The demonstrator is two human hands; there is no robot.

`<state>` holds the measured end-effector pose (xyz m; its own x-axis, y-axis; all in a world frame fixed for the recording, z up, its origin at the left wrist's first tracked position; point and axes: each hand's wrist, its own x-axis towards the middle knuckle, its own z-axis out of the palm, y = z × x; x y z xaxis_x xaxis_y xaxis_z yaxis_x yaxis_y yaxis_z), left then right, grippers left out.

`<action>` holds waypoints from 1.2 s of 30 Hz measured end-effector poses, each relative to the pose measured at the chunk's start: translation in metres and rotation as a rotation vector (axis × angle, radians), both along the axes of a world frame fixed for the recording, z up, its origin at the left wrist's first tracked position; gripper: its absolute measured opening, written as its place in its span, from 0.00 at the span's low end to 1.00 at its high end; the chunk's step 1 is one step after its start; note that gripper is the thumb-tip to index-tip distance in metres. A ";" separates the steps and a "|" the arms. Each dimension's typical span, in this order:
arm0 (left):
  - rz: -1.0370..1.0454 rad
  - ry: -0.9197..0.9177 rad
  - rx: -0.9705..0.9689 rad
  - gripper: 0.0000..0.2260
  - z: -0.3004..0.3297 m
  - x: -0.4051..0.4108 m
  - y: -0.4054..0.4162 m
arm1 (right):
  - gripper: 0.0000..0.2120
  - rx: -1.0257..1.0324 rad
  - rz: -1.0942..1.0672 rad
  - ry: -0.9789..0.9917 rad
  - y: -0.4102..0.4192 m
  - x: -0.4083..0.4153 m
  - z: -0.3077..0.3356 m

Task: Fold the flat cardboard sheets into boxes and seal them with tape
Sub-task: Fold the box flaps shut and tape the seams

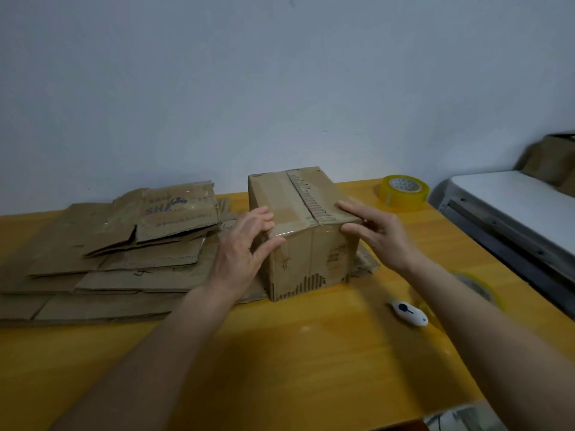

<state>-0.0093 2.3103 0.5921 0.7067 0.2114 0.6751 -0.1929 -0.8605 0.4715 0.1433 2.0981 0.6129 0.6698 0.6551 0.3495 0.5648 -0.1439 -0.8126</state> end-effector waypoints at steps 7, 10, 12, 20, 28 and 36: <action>0.024 0.042 -0.085 0.13 0.006 0.002 0.014 | 0.18 0.000 -0.049 0.032 -0.007 0.003 0.006; 0.118 0.105 -0.096 0.11 0.015 -0.002 0.019 | 0.19 -0.110 -0.070 -0.150 0.001 -0.008 0.010; 0.268 0.216 -0.052 0.13 0.024 -0.001 0.008 | 0.18 -0.143 -0.103 -0.286 0.013 -0.023 0.011; 0.423 0.607 0.143 0.36 0.041 0.036 -0.048 | 0.07 0.059 -0.064 -0.134 0.037 -0.063 -0.005; 0.098 0.611 0.343 0.23 0.049 -0.027 -0.022 | 0.27 0.067 -0.427 0.226 0.008 -0.021 0.009; 0.330 0.633 0.392 0.25 0.042 -0.048 -0.045 | 0.20 0.157 -0.272 0.318 0.015 -0.070 0.000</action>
<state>-0.0570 2.2651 0.6344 0.9217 0.3069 0.2372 0.3016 -0.9516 0.0592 0.0733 2.1132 0.6134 0.9009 0.3952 0.1796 0.2419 -0.1137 -0.9636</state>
